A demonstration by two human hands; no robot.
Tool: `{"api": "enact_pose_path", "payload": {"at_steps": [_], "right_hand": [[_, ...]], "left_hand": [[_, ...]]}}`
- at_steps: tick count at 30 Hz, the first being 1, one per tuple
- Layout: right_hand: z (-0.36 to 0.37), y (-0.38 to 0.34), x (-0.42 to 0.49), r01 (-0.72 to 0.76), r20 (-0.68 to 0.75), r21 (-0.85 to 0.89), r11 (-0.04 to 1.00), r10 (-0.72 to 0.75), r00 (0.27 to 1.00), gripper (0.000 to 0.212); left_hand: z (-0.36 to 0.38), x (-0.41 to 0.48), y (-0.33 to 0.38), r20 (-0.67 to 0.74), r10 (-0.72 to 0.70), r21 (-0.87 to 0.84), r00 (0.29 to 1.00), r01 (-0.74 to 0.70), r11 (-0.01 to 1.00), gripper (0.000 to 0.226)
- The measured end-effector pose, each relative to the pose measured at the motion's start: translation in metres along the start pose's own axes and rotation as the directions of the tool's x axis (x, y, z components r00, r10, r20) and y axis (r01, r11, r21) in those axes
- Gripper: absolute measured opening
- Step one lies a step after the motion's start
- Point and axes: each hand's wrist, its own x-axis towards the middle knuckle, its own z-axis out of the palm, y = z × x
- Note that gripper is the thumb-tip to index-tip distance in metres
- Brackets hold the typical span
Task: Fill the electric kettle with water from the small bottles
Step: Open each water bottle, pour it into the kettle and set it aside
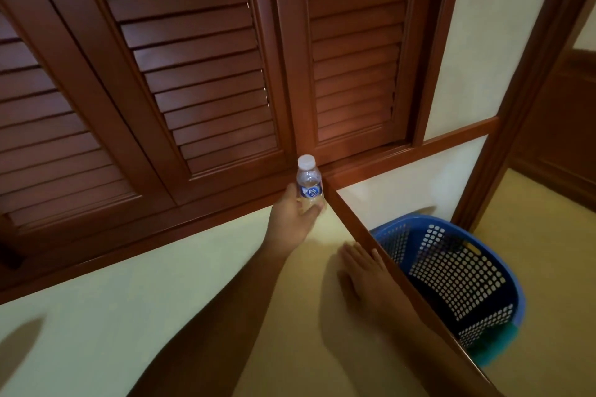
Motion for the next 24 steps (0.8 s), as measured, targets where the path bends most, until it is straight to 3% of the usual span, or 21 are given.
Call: {"api": "enact_pose_path", "payload": {"at_steps": [2,6,10,15,20,24], "right_hand": [[0.002,-0.002,0.000,-0.009,0.002,-0.057,0.998,0.009,1.000,0.127],[0.003,-0.009,-0.001,-0.002,-0.042,-0.093,0.996,-0.002,0.999,0.104],[0.002,-0.012,-0.002,-0.002,-0.027,-0.112,0.994,-0.001,1.000,0.108],[0.005,-0.011,-0.003,0.017,-0.066,-0.086,0.996,-0.023,0.998,0.081],[0.005,-0.028,-0.008,0.051,-0.162,0.045,0.998,-0.044,0.986,0.071],[0.010,-0.086,-0.021,0.218,-0.312,0.132,0.967,-0.169,0.935,0.053]], "left_hand": [[0.004,0.010,-0.002,0.000,-0.007,0.027,1.000,0.007,1.000,0.049],[0.011,0.025,-0.005,0.002,-0.016,0.039,1.000,0.016,0.999,0.048],[0.011,0.032,-0.009,0.033,-0.034,0.060,0.999,0.032,0.998,0.049],[-0.013,-0.001,-0.012,0.029,-0.060,0.069,0.998,0.058,0.996,0.072],[-0.054,-0.082,-0.012,-0.029,-0.010,0.021,1.000,0.011,1.000,0.052],[-0.099,-0.161,-0.009,-0.110,0.022,-0.025,0.994,-0.025,0.999,0.036]]}}
